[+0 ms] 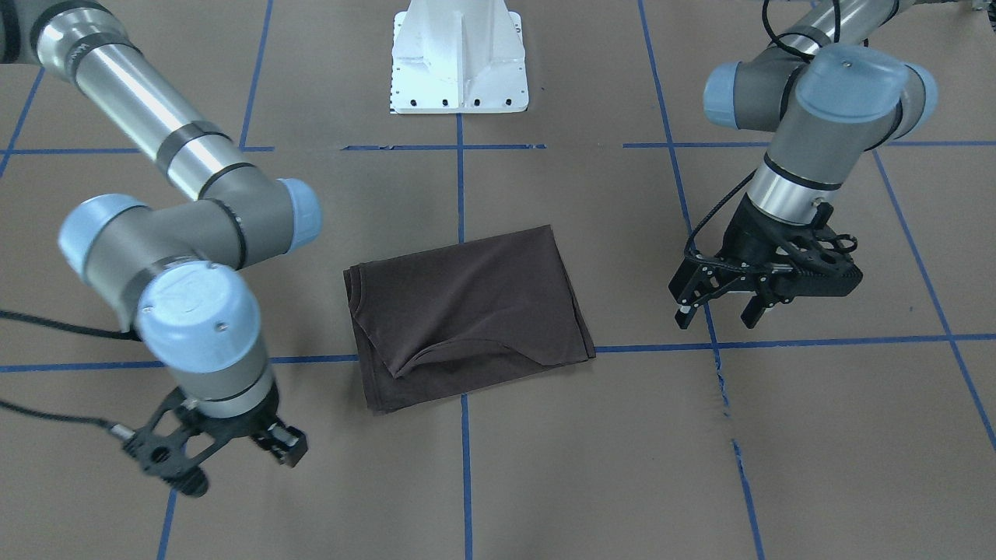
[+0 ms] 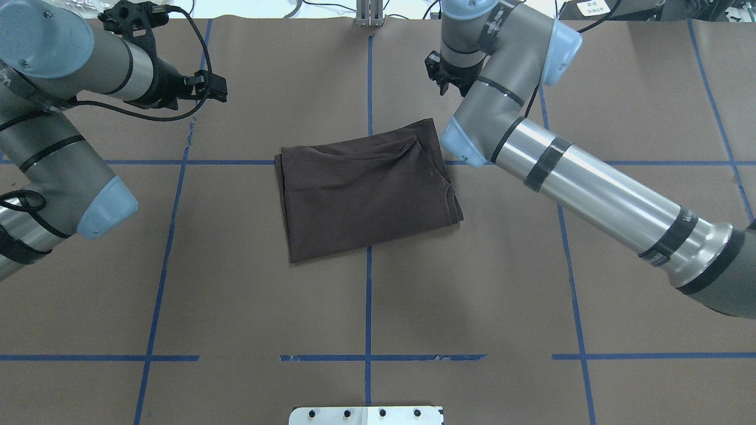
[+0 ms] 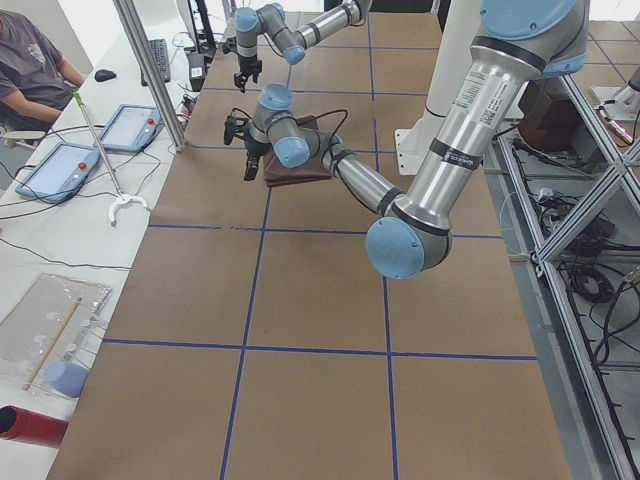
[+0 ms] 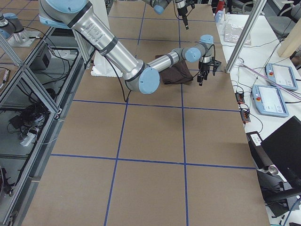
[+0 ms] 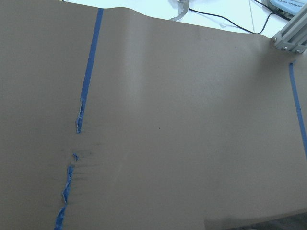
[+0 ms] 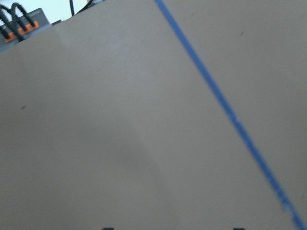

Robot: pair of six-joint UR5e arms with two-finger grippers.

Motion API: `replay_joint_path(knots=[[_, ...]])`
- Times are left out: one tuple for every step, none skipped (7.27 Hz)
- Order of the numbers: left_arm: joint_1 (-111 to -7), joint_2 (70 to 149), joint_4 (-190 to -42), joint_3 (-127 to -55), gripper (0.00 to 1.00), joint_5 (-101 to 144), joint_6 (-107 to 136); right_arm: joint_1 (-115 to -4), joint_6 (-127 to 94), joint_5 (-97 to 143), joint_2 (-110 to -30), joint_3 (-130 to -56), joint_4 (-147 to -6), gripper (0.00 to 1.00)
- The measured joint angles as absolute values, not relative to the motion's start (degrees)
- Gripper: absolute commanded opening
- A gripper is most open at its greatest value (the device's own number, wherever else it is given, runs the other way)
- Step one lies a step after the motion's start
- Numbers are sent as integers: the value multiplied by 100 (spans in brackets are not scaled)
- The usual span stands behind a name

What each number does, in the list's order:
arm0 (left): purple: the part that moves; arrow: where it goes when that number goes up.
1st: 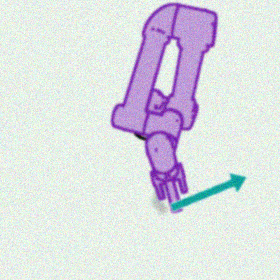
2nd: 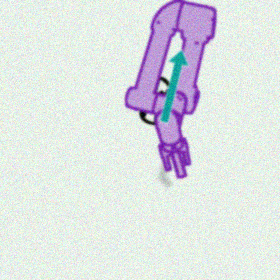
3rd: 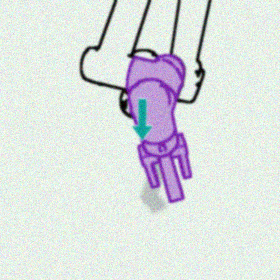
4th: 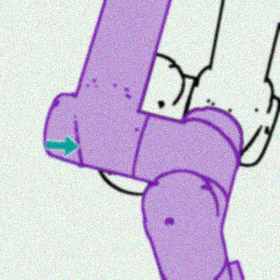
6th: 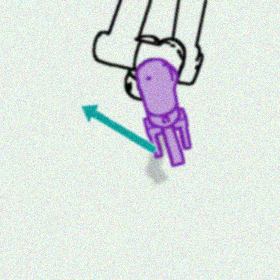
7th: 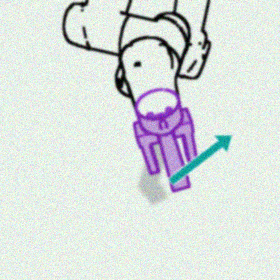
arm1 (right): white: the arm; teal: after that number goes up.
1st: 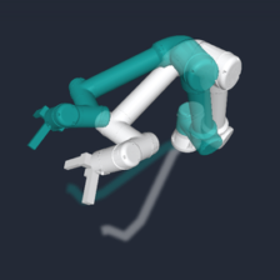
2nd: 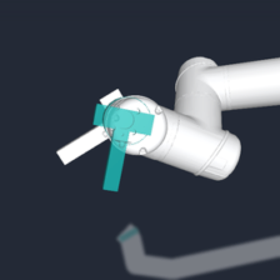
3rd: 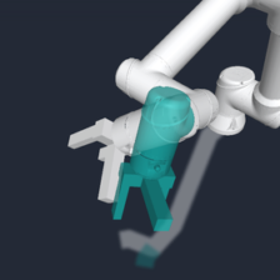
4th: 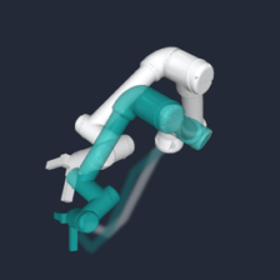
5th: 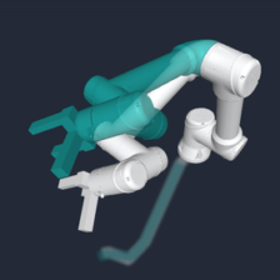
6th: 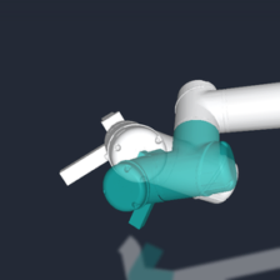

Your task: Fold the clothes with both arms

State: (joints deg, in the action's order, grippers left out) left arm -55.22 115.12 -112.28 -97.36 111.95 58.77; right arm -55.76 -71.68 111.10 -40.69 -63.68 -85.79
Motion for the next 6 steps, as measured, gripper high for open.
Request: replay_joint_path(knots=[[-5923, 11329, -11172, -9749, 100, 11541, 5250, -6049, -5871, 11300, -4514, -6526, -8633, 100], [-6392, 11145, -10990, -9746, 100, 11821, 4314, -6552, -4499, 11626, -5045, -6716, -8633, 100], [-6849, 10986, -10652, -9728, 100, 11972, 3104, -7059, -3216, 12036, -5515, -6830, -8640, 100], [-7315, 10820, -10240, -9704, 100, 12038, 1712, -7628, -2040, 12481, -5971, -6941, -8666, 100], [-7735, 10615, -9904, -9690, 100, 12103, 460, -8119, -1182, 12827, -6447, -7178, -8741, 100], [-8096, 10298, -9708, -9705, 100, 12335, -464, -8450, -631, 13115, -7126, -7735, -8853, 100]])
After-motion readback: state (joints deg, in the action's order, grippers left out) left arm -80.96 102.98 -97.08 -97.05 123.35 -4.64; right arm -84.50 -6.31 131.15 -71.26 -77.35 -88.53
